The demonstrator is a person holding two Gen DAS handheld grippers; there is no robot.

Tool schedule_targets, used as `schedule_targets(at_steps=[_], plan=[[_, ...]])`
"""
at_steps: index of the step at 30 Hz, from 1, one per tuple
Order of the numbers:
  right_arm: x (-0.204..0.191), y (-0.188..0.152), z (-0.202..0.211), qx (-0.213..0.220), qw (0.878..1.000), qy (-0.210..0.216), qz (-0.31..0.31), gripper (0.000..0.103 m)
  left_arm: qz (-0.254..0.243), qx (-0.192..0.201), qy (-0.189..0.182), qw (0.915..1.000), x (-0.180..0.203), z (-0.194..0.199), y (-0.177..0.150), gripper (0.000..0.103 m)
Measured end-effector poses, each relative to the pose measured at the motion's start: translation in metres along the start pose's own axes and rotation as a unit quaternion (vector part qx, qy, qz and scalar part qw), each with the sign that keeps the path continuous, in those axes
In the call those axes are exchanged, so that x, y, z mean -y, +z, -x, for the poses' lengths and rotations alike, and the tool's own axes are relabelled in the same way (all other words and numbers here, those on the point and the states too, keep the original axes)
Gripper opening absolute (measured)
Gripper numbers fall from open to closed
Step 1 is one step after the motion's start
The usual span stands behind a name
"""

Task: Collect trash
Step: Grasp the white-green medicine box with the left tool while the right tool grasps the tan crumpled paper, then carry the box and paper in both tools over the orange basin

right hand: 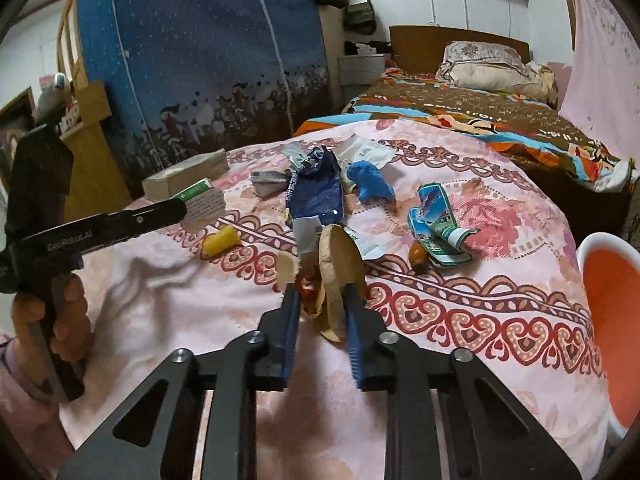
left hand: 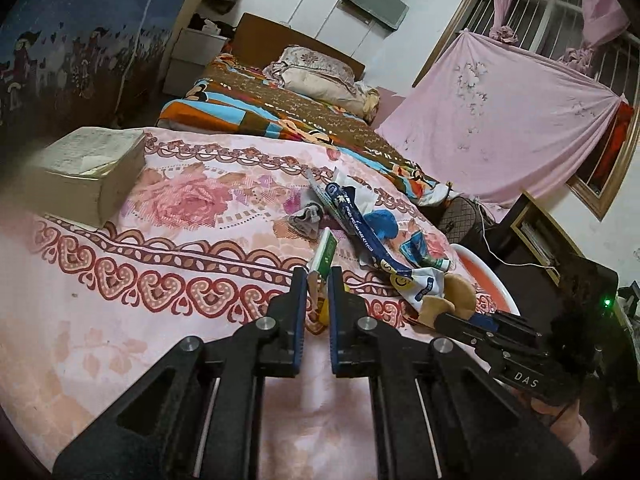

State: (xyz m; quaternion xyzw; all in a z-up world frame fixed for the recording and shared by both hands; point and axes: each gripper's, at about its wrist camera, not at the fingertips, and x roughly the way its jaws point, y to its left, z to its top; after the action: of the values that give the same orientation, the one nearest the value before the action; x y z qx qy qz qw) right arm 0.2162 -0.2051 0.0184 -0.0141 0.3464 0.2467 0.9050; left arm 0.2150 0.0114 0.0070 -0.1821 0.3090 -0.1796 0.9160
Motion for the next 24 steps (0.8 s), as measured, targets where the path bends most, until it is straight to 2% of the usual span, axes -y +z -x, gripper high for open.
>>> schedule_targets(at_steps=[4, 8, 12, 18, 24], plan=[[-0.004, -0.001, 0.005, 0.013, 1.0, -0.003, 0.004, 0.011, -0.01, 0.006, -0.001, 0.9999, 0.003, 0.004, 0.0, 0.0], [-0.008, -0.007, 0.013, 0.031, 1.0, -0.004, 0.006, 0.01, -0.031, 0.03, 0.001, 0.9991, 0.012, 0.014, -0.001, 0.0], [-0.006, -0.022, 0.014, 0.026, 1.0, 0.009, -0.01, 0.009, -0.055, 0.053, 0.0, 0.9971, 0.025, 0.026, -0.004, 0.0], [-0.001, -0.027, 0.021, 0.033, 0.999, 0.021, -0.022, 0.009, -0.062, 0.046, -0.011, 0.9969, 0.036, 0.028, -0.011, 0.0], [-0.002, -0.028, 0.031, 0.056, 0.998, -0.01, -0.015, 0.008, -0.073, 0.042, -0.012, 0.9964, 0.048, 0.028, -0.017, 0.0]])
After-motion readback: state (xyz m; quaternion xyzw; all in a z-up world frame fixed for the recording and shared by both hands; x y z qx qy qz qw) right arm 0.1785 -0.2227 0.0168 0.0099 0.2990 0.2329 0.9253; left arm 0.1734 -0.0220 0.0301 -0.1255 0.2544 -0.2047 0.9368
